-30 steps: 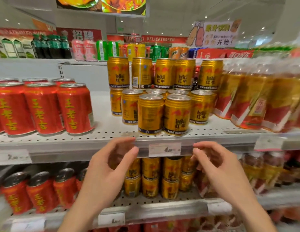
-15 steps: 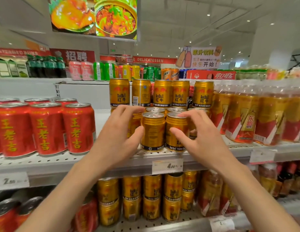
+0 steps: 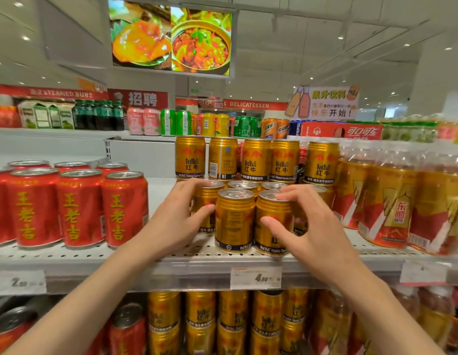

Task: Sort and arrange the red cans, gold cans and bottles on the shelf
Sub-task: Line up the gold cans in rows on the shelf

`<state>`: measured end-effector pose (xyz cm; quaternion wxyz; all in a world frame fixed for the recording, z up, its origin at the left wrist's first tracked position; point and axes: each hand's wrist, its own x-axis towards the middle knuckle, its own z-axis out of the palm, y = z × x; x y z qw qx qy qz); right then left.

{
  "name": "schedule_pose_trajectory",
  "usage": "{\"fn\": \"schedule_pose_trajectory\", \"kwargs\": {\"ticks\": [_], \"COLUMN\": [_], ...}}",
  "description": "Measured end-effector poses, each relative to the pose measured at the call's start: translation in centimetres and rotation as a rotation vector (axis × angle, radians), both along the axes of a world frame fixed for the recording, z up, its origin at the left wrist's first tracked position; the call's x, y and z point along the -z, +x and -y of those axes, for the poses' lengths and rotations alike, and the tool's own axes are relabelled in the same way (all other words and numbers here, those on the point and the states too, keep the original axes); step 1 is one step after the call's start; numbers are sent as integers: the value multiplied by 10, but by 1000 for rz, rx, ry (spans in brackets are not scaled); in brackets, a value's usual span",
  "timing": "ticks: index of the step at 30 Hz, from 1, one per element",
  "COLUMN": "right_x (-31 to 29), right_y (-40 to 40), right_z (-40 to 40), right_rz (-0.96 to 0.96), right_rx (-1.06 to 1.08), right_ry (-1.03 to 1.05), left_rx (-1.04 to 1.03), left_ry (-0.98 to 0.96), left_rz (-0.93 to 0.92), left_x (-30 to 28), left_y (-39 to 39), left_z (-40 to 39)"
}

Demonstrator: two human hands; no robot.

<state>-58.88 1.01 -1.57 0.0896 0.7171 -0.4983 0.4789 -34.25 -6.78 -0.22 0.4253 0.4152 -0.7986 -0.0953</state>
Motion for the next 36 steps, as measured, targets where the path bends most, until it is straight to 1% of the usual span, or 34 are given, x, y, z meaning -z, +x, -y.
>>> {"fn": "schedule_pose_trajectory", "kwargs": {"ticks": [3,11,14,16,17,22,26,30,33,36], "right_x": [1,2,2,2,2,2,0,-5,-5,-2], "right_y": [0,1,1,1,1,1,-4,-21,-29,-29], "right_z": [0,0,0,-1,-1,-1,-3,-10,-11,-11], "right_rz": [19,46,49,53,55,59,66,37,17,-14], "right_rx": [-14,-24,-25,-30,-33,-41,-63,-19,22,48], "right_ry": [-10,0,1,0,0,-11,-21,16,38,17], "left_rx": [1,-47,-88,-57,-30,25,63,79,66,32], "left_ry": [10,-39,-195,-285,-297,-276,-201,-173,-165,-172], "left_rz": [-15,50,16,12,27,145,104,70,52,54], "left_x": [1,1,2,-1,-3,-9,-11,-9,-2,0], "left_y": [2,17,19,16,12,-14,-14,-7,-14,-20], "left_z": [-2,-10,-18,-27,-31,-31,-31,-35,-37,-40]}}
